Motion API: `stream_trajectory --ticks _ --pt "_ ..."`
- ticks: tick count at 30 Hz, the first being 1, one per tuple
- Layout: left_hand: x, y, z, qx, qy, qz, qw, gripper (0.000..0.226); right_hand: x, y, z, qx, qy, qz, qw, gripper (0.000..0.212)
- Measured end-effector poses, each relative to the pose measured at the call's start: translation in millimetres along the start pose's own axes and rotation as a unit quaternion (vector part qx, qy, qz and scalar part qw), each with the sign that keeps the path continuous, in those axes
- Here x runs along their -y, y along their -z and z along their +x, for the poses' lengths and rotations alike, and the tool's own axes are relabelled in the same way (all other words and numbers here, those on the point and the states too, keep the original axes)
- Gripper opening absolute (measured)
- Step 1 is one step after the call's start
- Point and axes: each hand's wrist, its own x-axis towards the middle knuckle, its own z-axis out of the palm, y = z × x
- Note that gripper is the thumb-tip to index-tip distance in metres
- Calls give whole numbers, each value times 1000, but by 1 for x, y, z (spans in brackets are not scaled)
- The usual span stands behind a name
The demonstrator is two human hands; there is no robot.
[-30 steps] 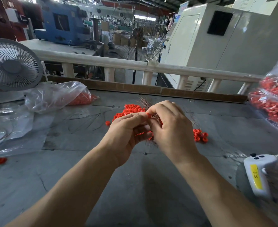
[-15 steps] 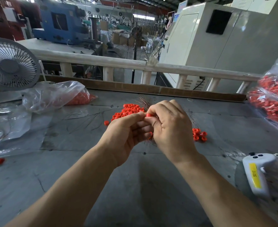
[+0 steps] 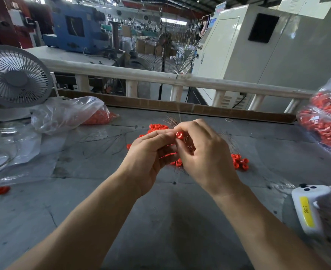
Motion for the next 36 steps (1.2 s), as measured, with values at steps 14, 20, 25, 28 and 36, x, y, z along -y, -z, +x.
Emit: stream_trajectory --ticks 14,20,25,28,36 --pt "6 6 4 -96 -40 96 990 19 -7 -7 -7 71 -57 90 992 21" --pt "4 8 4 -108 -32 126 986 21 -11 -6 -5 81 -59 82 992 14" --pt "5 13 6 -135 -72 294 944 14 -38 6 -2 1 -176 -15 984 14" --pt "6 19 7 -168 -84 393 900 18 -69 17 -4 32 -273 -101 956 15" --pt "8 20 4 -193 -86 581 786 17 -100 27 -8 161 -411 -225 869 12"
